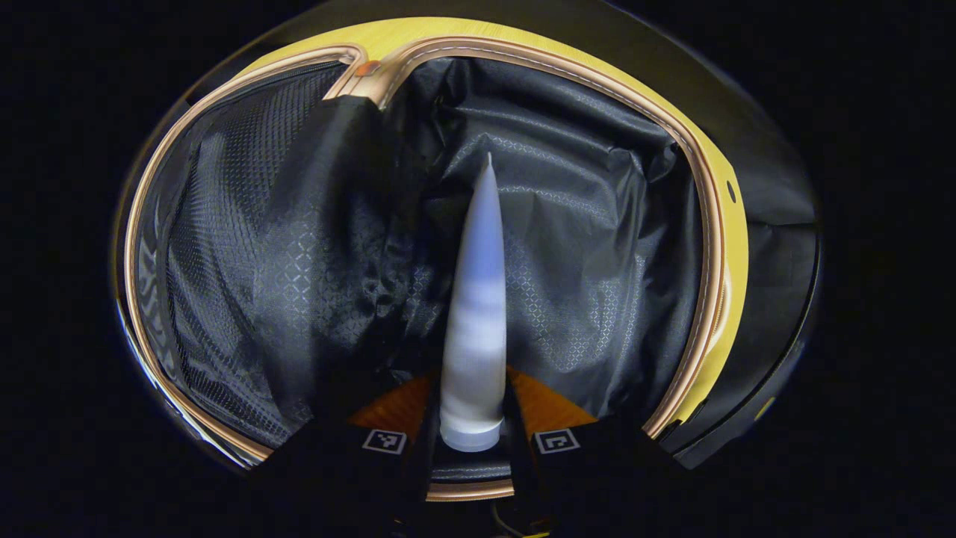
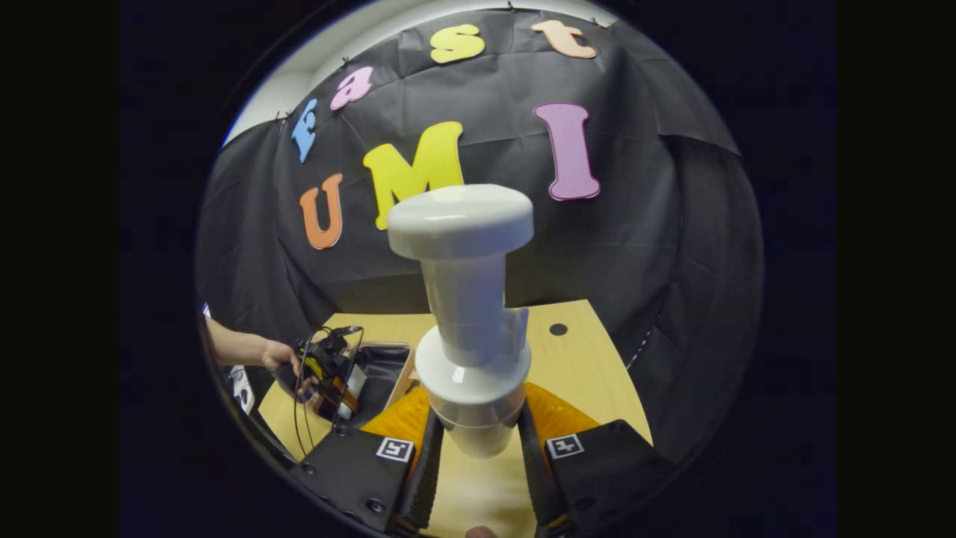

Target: First open the suitcase, pack the skin care products into it, and then close the suitcase.

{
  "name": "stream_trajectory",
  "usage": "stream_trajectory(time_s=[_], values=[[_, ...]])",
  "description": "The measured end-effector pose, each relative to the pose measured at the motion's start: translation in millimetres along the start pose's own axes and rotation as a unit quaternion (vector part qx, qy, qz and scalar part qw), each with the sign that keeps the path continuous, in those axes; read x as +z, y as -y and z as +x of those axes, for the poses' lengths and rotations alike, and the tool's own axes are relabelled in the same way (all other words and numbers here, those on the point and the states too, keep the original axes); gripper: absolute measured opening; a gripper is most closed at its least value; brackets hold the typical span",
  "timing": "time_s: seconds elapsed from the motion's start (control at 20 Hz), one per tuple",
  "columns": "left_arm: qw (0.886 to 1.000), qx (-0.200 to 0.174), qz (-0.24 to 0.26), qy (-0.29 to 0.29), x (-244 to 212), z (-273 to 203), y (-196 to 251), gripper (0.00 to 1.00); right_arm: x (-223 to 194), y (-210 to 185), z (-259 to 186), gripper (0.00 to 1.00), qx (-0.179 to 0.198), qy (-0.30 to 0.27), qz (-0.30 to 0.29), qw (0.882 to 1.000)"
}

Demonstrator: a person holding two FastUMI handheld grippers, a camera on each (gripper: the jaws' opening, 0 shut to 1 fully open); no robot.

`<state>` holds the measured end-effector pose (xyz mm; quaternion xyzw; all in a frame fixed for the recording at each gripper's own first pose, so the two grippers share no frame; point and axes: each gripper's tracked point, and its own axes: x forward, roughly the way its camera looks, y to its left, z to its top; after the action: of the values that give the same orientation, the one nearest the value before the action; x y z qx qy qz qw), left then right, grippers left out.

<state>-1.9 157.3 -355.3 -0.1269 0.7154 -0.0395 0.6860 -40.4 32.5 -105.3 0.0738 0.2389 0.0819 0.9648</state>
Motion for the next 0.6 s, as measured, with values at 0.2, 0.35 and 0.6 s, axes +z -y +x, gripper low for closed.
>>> stream_trajectory(time_s=[0.2,0.35,0.6], values=[[0.999,-0.018,-0.024,0.013,-6,-7,9,0.64,-2,-29,7,0.47,0.033,-0.010,-0.023,0.999],[0.998,-0.036,-0.021,0.044,-18,-30,15,0.91,-4,-60,18,0.47,0.064,-0.018,-0.041,0.997],[0.980,-0.092,0.009,0.177,-36,-86,16,0.98,-12,-134,55,0.47,0.134,-0.056,-0.066,0.987]])
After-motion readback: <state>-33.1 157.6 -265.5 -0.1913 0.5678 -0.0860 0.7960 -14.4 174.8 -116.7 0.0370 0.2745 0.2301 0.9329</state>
